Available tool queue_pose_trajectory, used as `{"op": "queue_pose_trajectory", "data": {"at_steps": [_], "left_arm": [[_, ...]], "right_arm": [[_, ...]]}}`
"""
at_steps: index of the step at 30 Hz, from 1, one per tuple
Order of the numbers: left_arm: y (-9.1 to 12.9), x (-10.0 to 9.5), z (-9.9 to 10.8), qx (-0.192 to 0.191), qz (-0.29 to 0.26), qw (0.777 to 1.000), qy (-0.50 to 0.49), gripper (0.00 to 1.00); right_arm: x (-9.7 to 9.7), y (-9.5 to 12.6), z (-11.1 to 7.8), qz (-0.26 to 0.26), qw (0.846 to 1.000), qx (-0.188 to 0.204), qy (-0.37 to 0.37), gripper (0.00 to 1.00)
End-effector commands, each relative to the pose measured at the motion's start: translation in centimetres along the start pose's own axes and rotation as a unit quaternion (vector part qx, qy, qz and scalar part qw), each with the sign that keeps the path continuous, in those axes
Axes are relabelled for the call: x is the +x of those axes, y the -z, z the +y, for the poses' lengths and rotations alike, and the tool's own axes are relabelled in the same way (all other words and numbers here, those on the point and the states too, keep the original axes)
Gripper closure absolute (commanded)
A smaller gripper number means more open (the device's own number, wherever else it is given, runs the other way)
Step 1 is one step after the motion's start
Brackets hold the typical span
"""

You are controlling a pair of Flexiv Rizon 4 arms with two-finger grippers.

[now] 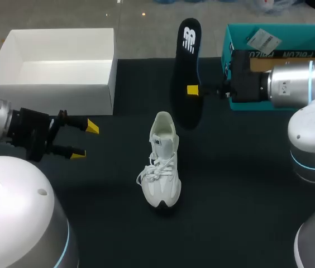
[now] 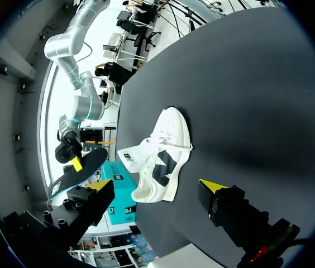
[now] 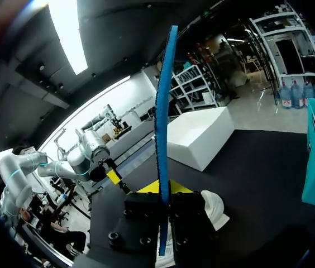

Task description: Take the shoe out of the shoebox, open the shoe tongue, remove and reinsert the insole, then place the shoe into the shoebox

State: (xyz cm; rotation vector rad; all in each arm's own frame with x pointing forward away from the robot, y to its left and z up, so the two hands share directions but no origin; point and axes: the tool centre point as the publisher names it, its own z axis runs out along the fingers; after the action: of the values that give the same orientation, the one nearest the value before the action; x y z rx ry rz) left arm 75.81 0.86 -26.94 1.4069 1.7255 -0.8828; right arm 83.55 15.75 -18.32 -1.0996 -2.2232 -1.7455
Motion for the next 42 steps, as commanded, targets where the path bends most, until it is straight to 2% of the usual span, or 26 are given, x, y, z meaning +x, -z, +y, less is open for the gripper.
{"op": "queue_pose_trajectory", "data": {"at_steps": [1, 3, 7, 12, 18, 22, 25, 29, 42], "left_arm": [[0.0, -0.1, -0.1, -0.001, 0.003, 1.000, 0.000, 0.00], [0.0, -0.1, -0.1, -0.001, 0.003, 1.000, 0.000, 0.00], [0.0, -0.1, -0.1, -0.001, 0.003, 1.000, 0.000, 0.00], [0.0, -0.1, -0.1, -0.001, 0.003, 1.000, 0.000, 0.00], [0.0, -0.1, -0.1, -0.001, 0.003, 1.000, 0.000, 0.00], [0.0, -0.1, -0.1, -0.001, 0.003, 1.000, 0.000, 0.00], [0.0, -0.1, -0.1, -0.001, 0.003, 1.000, 0.000, 0.00], [0.0, -0.1, -0.1, -0.001, 0.003, 1.000, 0.000, 0.00], [0.0, -0.1, -0.1, -0.001, 0.003, 1.000, 0.000, 0.00]], "right_arm": [[-0.6, -0.6, 0.5, -0.011, 1.000, 0.018, 0.018, 1.00], [-0.8, -1.0, 0.6, -0.014, 0.999, 0.025, 0.030, 1.00], [-1.8, -2.2, 0.7, -0.014, 0.999, 0.012, 0.036, 1.00], [-2.5, -4.2, 0.6, -0.022, 1.000, 0.011, 0.019, 1.00], [-3.1, -5.5, -0.1, -0.026, 1.000, 0.014, -0.005, 1.00], [-3.8, -5.8, -0.4, -0.022, 1.000, 0.012, 0.002, 1.00], [-4.3, -6.0, -0.3, -0.012, 0.999, 0.006, 0.035, 1.00], [-5.1, -6.2, -0.3, -0.023, 0.998, 0.006, 0.065, 1.00], [-5.5, -6.0, -0.2, -0.033, 0.998, 0.006, 0.053, 1.00]]}}
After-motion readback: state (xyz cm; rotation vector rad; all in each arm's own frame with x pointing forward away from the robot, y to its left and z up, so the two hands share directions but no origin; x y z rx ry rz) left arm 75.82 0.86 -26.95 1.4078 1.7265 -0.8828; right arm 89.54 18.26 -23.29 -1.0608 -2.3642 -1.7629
